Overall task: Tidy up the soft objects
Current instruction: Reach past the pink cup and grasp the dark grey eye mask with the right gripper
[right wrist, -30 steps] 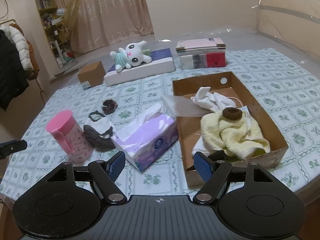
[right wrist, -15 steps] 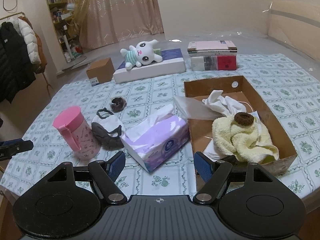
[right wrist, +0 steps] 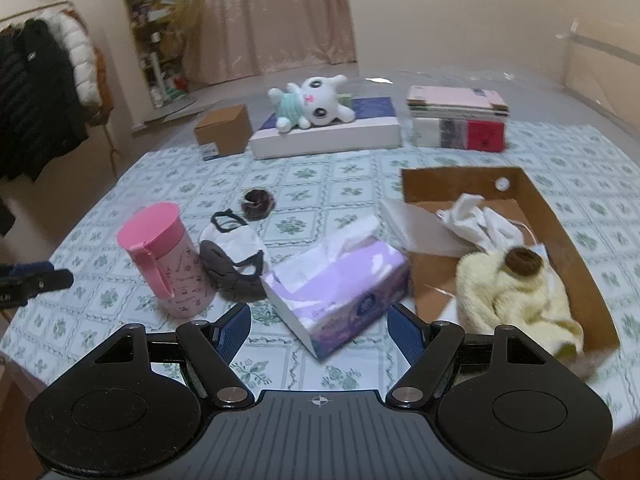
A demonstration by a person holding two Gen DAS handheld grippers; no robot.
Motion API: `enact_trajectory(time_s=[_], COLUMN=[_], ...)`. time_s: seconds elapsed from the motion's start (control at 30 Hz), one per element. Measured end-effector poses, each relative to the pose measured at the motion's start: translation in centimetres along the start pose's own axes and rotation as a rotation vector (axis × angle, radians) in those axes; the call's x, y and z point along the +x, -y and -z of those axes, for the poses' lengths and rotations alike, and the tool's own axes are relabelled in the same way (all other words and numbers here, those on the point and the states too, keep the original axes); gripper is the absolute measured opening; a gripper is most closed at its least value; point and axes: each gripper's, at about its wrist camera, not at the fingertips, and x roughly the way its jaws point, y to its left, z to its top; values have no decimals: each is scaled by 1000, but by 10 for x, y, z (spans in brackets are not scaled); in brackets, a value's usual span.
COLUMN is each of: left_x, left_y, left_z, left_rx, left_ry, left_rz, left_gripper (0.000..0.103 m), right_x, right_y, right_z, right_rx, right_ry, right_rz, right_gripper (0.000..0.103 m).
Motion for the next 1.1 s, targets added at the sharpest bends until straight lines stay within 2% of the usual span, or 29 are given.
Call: enact_trajectory(time_s=[0.27, 0.6, 0.73, 1.03, 1.1], left_x=[20, 58, 74, 113, 121], left_y=[-23, -65, -78, -94, -96], left_z=[-14, -31, -34, -35, -34], left_rx=[35, 114, 152, 235, 255], left_ry=[-10, -37, -47, -95, -105], left_rz=[11, -4, -17, 25, 36], left_gripper=[65, 66, 66, 66, 66], right_x=[40, 117, 153, 214, 225], right_y=[-28, -74, -85, -104, -107], right_z=[-17, -17, -13, -3, -2], right_rx=[-205, -578, -669, -886, -910], right_ry=[-33, -117, -152, -194, -204], right_rz=[-87, -205, -217, -218, -219], right_gripper=[75, 75, 75, 75, 70])
